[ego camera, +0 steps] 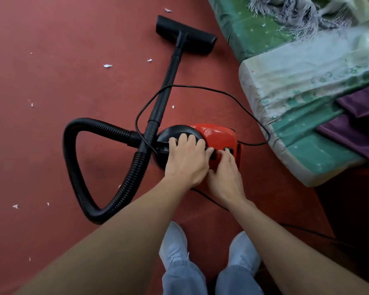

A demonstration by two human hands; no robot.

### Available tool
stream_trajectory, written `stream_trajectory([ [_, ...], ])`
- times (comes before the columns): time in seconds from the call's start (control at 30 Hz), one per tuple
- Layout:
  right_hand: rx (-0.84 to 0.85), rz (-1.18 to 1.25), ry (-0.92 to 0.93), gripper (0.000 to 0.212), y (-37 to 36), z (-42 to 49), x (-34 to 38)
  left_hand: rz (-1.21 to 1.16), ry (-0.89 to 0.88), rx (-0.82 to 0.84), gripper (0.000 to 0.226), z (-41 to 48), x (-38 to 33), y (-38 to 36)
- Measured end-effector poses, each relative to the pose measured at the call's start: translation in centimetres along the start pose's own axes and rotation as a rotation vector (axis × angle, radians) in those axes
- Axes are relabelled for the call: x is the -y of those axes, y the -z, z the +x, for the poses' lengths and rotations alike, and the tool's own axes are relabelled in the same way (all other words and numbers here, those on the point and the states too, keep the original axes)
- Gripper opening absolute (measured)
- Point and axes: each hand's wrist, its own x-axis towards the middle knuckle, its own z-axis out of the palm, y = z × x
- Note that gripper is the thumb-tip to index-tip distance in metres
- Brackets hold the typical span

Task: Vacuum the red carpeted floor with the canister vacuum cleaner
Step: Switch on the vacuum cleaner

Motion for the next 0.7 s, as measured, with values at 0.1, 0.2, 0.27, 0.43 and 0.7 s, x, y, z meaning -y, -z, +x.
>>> stream_trajectory([
  [0.1,-0.023,0.034,-0.035,0.055,0.6,0.0,0.2,0.011,-0.004,-0.035,0.041,0.0,0.1,-0.4],
  [0.2,-0.011,0.049,-0.078,0.043,1.1,0.0,0.4,0.007,-0.004,-0.044,0.040,0.0,0.2,-0.6],
  [0.27,-0.010,0.049,-0.089,0.037,1.2,0.0,0.4,0.009,-0.003,-0.066,0.040,0.0,0.1,-0.7],
  [0.43,-0.010,0.060,-0.096,0.034,1.0,0.1,0.5,0.009,-0.001,-0.101,0.039,-0.1,0.0,-0.8],
  [0.7,0.000,0.045,-0.167,0.030,1.0,1.8,-0.1,0.013,-0.003,-0.145,0.038,0.0,-0.1,-1.3],
])
